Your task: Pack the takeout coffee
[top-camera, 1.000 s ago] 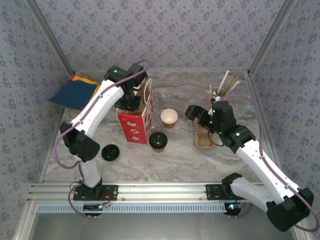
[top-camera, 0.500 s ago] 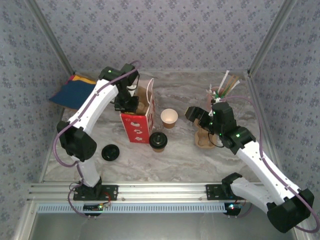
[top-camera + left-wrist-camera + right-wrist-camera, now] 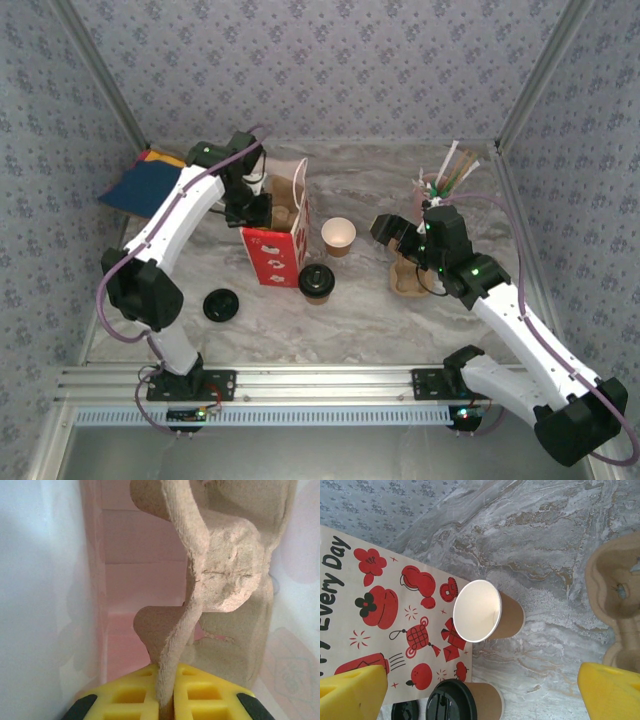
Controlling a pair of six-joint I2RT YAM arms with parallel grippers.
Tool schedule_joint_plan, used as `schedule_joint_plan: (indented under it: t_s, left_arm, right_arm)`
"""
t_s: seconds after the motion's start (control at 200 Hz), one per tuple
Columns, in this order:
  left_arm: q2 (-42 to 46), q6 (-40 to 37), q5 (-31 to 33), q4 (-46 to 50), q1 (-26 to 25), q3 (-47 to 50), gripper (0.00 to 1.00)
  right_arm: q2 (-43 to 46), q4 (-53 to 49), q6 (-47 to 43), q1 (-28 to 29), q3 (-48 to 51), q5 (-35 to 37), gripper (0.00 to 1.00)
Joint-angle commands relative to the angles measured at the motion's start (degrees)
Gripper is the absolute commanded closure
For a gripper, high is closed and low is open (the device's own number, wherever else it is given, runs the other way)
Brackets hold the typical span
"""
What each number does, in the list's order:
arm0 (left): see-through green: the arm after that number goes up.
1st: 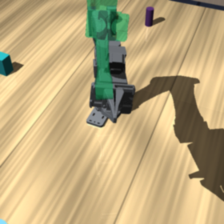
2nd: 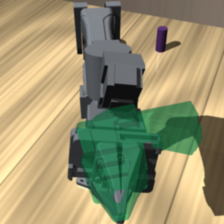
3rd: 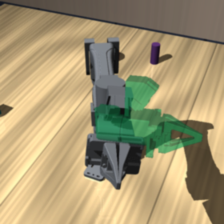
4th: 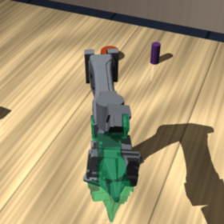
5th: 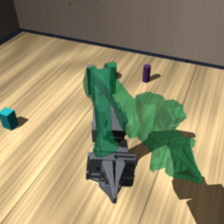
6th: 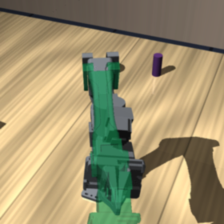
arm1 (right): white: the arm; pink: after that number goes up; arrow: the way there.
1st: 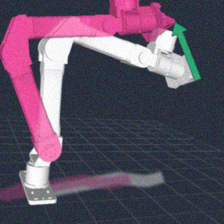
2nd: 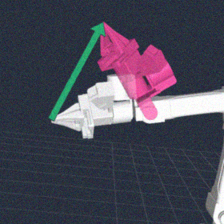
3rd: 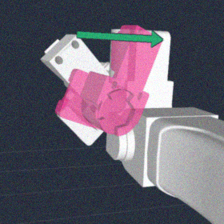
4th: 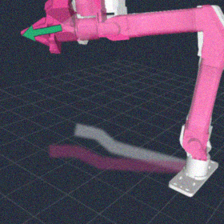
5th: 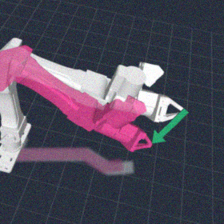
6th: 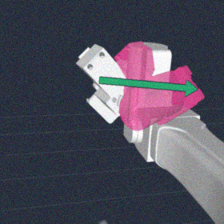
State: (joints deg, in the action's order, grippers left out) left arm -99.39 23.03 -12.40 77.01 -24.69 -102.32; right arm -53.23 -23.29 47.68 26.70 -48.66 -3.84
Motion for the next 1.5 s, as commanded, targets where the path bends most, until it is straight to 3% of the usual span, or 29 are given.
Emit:
schedule_joint_plan:
  t_s: [0.0,0.53,0.674,0.964,1.109,1.209,1.494]
  left_arm:
    - [1.10,0.70,-2.20,-0.58,0.34,1.21,0.89]
    - [1.55,1.56,-2.47,-1.25,0.26,2.26,0.88]
    - [2.45,1.85,-5.56,-2.87,0.17,3.42,0.86]
    - [1.59,1.61,-3.60,-2.00,0.17,3.98,0.84]
    - [1.56,1.41,-2.99,-1.26,0.17,3.12,0.76]
    - [1.57,1.32,-2.41,-0.82,0.17,2.64,0.62]
    - [1.10,1.19,0.78,1.30,-0.13,0.32,0.46]
  right_arm:
    - [0.22,0.61,1.06,0.01,-0.03,0.07,0.00]
    - [0.85,0.16,1.24,0.53,0.17,0.49,0.00]
    - [0.69,0.35,1.22,0.65,0.40,0.58,0.00]
    - [0.81,0.32,1.29,0.86,0.59,0.76,0.00]
    - [0.83,0.43,1.45,0.82,0.63,0.83,0.00]
    - [0.76,0.59,1.49,0.90,0.54,0.83,0.00]
    - [0.61,0.75,1.49,1.09,0.58,0.91,0.00]
